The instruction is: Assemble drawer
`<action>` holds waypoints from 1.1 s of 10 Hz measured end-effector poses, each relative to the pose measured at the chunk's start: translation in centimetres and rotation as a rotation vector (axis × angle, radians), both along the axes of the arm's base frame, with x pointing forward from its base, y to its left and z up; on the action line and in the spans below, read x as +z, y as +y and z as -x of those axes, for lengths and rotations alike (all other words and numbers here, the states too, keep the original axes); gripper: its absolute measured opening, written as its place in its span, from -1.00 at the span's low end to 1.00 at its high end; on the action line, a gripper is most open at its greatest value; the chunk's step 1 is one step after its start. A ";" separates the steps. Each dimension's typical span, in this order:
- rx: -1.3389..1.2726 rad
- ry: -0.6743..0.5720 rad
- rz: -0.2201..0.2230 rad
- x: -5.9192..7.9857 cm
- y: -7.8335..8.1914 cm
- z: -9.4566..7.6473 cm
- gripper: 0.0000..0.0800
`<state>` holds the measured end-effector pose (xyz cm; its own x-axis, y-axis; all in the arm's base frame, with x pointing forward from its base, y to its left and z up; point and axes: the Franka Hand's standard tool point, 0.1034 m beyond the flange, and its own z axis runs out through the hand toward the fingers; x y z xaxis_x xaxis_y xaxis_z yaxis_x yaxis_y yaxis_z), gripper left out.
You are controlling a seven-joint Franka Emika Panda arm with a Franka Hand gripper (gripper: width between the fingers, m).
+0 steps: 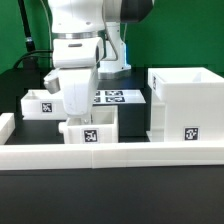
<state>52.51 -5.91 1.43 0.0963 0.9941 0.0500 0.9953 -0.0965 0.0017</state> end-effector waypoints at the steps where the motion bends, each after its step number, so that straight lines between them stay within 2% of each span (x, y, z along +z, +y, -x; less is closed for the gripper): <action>1: -0.001 -0.005 0.001 -0.1 0.0 -0.1 -0.89; 4: -0.005 -0.004 0.001 -0.1 0.0 -0.1 -0.89; 6: -0.027 -0.014 -0.005 0.3 1.3 -0.9 -0.89; 10: -0.047 -0.014 0.003 0.2 1.2 -0.8 -0.89; 11: -0.076 -0.007 0.027 0.2 2.4 -0.9 -0.89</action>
Offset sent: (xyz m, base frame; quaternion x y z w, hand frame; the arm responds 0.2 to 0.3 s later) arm 0.0000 0.0000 0.0000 0.0000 0.0000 0.0000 1.0000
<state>53.38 -3.46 1.60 0.1715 0.9849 0.0238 0.9851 -0.1718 0.0120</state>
